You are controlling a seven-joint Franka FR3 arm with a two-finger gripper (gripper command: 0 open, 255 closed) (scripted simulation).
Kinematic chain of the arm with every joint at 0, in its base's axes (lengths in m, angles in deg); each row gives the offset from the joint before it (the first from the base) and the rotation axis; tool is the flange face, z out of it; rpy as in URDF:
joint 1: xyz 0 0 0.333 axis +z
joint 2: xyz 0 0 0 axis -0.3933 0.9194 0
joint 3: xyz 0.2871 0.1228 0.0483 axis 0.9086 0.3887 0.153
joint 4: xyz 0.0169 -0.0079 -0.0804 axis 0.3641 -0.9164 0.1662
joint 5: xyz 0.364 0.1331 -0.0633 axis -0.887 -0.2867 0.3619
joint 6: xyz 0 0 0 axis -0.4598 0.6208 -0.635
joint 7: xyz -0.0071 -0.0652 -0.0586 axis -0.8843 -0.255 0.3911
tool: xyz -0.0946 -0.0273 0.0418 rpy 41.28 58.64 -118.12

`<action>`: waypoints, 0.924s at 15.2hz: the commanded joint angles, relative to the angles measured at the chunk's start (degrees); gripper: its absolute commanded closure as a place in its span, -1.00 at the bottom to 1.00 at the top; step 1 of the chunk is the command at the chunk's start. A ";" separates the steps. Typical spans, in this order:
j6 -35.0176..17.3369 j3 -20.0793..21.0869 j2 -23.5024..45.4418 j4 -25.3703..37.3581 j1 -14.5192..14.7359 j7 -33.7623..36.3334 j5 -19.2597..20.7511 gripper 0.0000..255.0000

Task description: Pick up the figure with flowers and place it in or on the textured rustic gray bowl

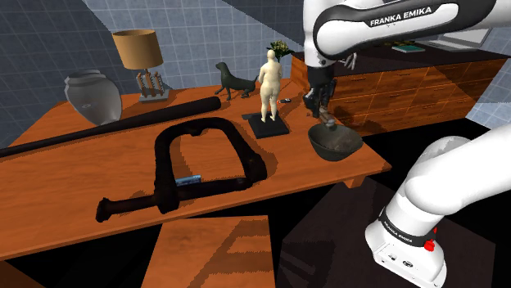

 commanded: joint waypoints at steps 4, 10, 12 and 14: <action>3.08 -3.64 -11.36 -7.59 -1.29 -4.57 2.09 1.00; 0.06 -4.44 -13.50 -12.67 -1.59 -4.78 2.79 1.00; -1.51 -4.49 -13.38 -14.13 -1.59 -4.52 2.89 1.00; -3.11 -4.54 -13.18 -15.56 -1.61 -4.25 2.99 1.00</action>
